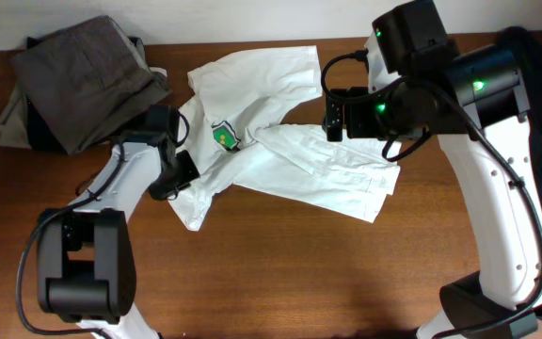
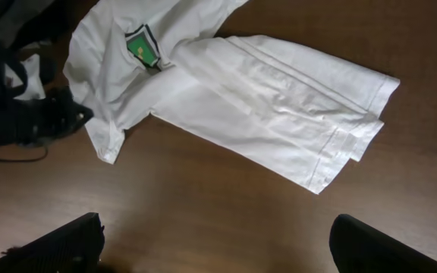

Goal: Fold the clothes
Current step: 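Grasp the T-shirt's left edge with left gripper, right edge with right, then lift the T-shirt with both grippers and lay it flat, spread out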

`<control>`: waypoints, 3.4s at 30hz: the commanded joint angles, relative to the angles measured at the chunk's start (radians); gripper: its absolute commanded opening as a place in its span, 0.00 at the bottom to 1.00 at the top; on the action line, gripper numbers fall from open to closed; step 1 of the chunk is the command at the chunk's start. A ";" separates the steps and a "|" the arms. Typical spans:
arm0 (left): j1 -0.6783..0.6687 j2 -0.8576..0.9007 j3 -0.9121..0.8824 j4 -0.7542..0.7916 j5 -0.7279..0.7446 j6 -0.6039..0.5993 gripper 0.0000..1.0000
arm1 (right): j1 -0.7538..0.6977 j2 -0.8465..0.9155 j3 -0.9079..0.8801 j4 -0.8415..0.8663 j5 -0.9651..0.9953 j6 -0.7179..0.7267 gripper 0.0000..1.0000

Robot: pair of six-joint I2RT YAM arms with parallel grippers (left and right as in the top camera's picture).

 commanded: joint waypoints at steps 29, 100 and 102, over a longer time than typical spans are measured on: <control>0.048 -0.281 0.164 -0.365 -0.264 -0.064 0.01 | -0.142 0.005 -1.178 0.670 0.108 0.346 0.82; -0.105 0.129 0.781 0.351 -0.272 0.149 0.06 | -0.276 -0.050 -0.323 0.711 0.483 0.270 0.07; -0.105 0.242 0.781 0.370 -0.272 0.149 0.28 | -0.307 0.070 -0.323 0.734 0.472 0.266 0.46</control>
